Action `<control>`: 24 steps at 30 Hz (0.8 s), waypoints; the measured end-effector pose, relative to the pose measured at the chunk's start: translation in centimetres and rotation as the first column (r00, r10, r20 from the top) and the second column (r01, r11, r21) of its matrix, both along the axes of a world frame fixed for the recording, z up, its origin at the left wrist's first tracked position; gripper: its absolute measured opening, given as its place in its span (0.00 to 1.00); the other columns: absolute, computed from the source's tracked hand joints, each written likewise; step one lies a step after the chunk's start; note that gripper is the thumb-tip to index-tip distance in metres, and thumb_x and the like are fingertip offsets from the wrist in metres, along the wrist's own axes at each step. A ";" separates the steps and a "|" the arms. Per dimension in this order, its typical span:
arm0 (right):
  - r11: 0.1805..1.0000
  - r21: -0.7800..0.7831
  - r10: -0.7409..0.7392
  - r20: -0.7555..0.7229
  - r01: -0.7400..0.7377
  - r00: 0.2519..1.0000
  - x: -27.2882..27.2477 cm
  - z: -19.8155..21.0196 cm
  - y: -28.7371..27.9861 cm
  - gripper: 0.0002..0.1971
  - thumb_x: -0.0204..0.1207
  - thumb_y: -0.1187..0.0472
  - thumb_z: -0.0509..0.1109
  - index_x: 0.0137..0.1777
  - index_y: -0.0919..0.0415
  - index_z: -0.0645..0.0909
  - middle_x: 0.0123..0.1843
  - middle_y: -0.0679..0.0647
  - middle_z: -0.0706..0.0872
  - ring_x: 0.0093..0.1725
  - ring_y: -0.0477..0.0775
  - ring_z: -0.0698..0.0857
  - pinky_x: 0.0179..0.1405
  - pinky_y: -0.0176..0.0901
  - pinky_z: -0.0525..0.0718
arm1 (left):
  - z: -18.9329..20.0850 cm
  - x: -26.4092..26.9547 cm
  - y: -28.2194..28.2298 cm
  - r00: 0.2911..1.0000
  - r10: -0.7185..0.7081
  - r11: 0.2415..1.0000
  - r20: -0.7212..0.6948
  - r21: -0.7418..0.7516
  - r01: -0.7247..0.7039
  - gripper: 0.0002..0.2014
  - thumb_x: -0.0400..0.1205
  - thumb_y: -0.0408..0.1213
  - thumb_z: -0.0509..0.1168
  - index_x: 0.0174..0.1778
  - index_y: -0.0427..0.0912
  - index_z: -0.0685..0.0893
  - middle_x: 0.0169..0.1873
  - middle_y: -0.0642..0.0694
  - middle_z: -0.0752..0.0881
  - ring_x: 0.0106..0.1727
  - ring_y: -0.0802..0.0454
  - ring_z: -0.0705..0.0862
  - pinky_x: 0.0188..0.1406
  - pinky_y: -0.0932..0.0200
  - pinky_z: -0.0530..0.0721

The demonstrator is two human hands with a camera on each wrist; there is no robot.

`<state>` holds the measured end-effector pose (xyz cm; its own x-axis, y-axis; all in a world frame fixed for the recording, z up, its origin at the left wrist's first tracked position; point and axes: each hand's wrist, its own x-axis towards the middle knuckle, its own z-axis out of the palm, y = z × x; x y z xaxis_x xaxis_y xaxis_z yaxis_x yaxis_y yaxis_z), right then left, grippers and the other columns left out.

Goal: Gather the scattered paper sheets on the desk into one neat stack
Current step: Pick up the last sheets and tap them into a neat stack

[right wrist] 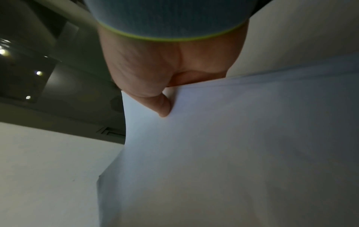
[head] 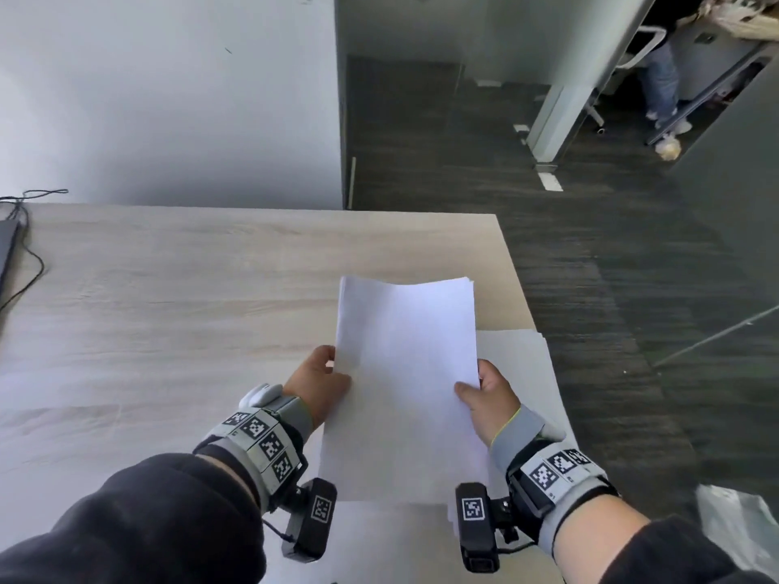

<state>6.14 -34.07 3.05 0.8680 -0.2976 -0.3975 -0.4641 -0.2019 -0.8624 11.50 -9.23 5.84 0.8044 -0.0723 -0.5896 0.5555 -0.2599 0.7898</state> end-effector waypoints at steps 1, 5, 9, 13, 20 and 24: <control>0.999 -0.029 -0.028 -0.020 0.028 0.999 -0.6 -0.2 -1.2 0.13 0.68 0.62 0.66 0.50 0.46 0.83 0.46 0.53 0.91 0.48 0.68 0.89 0.52 0.61 0.87 | -0.5 -0.4 -1.5 0.999 -0.043 0.999 -0.031 0.001 0.044 0.14 0.74 0.30 0.63 0.51 0.52 0.83 0.44 0.43 0.92 0.40 0.42 0.92 0.35 0.50 0.90; 0.985 -0.127 -0.132 -0.089 0.120 0.987 -2.8 -1.3 -6.2 0.12 0.74 0.68 0.66 0.50 0.51 0.83 0.43 0.52 0.90 0.40 0.60 0.87 0.42 0.47 0.84 | -2.7 -1.8 -6.6 0.970 -0.204 0.978 -0.129 0.005 0.206 0.12 0.79 0.25 0.64 0.49 0.49 0.84 0.44 0.45 0.92 0.42 0.44 0.92 0.32 0.53 0.90; 0.972 -0.181 -0.172 -0.122 0.149 0.977 -4.2 -1.9 -10.3 0.10 0.75 0.67 0.66 0.52 0.54 0.83 0.43 0.55 0.90 0.37 0.58 0.85 0.38 0.44 0.82 | -3.9 -2.2 -10.7 0.947 -0.282 0.954 -0.155 0.063 0.294 0.07 0.81 0.31 0.65 0.52 0.45 0.85 0.47 0.43 0.92 0.44 0.45 0.92 0.37 0.52 0.91; 0.960 -0.265 -0.137 -0.181 0.086 0.974 -4.8 -2.6 -12.9 0.09 0.76 0.62 0.67 0.53 0.49 0.81 0.44 0.46 0.86 0.38 0.51 0.85 0.36 0.40 0.80 | -4.9 -2.4 -12.2 0.938 -0.306 0.912 -0.162 0.233 0.338 0.10 0.79 0.38 0.70 0.55 0.48 0.81 0.48 0.44 0.89 0.44 0.41 0.89 0.37 0.51 0.90; 0.917 -0.376 -0.258 -0.308 0.132 0.915 -5.6 -4.8 -16.9 0.28 0.74 0.48 0.70 0.74 0.49 0.75 0.71 0.53 0.77 0.64 0.58 0.81 0.60 0.46 0.76 | -7.5 -2.3 -13.3 0.969 -0.228 0.931 -0.090 0.271 0.244 0.12 0.62 0.50 0.71 0.41 0.67 0.85 0.43 0.52 0.90 0.42 0.45 0.91 0.50 0.38 0.92; 0.972 -0.112 -0.233 -0.385 0.206 0.893 -5.4 -6.1 -17.7 0.22 0.75 0.53 0.73 0.65 0.65 0.83 0.57 0.59 0.89 0.59 0.62 0.87 0.61 0.51 0.81 | -5.7 -2.9 -15.6 0.971 -0.224 0.961 -0.081 0.149 0.234 0.06 0.65 0.39 0.71 0.35 0.53 0.86 0.39 0.53 0.88 0.39 0.44 0.86 0.48 0.43 0.88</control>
